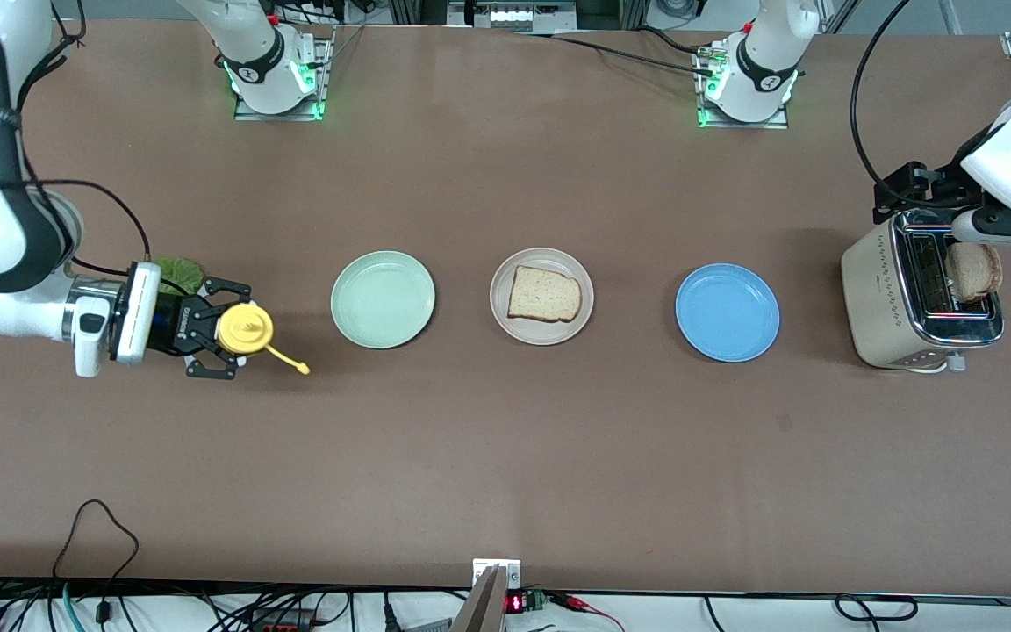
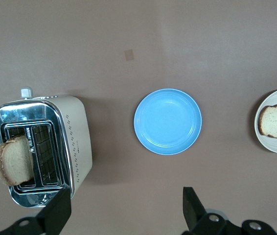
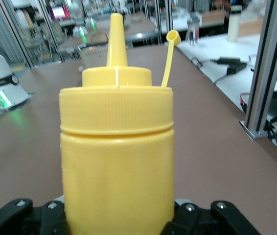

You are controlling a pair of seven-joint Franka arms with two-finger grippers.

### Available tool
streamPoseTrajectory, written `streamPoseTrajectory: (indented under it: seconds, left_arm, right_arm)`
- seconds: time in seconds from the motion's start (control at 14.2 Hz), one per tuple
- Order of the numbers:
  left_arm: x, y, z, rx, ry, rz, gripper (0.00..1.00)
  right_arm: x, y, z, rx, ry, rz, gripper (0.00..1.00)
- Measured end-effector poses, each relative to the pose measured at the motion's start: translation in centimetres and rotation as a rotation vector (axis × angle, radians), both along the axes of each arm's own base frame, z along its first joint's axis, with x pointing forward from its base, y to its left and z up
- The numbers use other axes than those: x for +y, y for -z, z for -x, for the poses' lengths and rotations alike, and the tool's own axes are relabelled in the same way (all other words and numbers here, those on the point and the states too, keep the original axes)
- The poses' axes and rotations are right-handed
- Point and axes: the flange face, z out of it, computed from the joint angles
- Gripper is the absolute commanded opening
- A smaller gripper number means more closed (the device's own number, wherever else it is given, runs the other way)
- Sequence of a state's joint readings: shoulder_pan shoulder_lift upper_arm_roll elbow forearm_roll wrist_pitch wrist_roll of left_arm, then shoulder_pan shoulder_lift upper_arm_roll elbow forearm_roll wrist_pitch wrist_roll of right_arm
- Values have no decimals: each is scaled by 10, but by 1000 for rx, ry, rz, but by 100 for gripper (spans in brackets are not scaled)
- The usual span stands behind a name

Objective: Make sandwich in beige plate with both arms
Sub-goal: 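Return the yellow bottle to its spot and release it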

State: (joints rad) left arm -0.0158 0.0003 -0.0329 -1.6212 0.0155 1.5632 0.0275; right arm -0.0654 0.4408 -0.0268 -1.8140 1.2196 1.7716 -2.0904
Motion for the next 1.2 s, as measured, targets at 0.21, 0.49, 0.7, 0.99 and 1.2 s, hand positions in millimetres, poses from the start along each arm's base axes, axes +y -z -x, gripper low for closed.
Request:
streamPoseTrajectory:
  seconds: [0.21,0.49,0.7,0.99,1.2]
  left_arm:
    - [0,0,0,0,-1,0,100]
    - [1,0,0,0,-1,0,100]
    - [1,0,0,0,-1,0,100]
    - [1,0,0,1,-2,0,100]
    - [2,0,0,1,-3,0,100]
  right_arm:
    - [-12,67,40,-49,-4,-163,33]
    - [-36,139,71,-91,-10,-271,33]
    - [-49,188,90,-109,-1,-316,33]
    - [-50,218,103,-106,12,-347,78]
    - [-54,219,102,-107,19,-350,100]
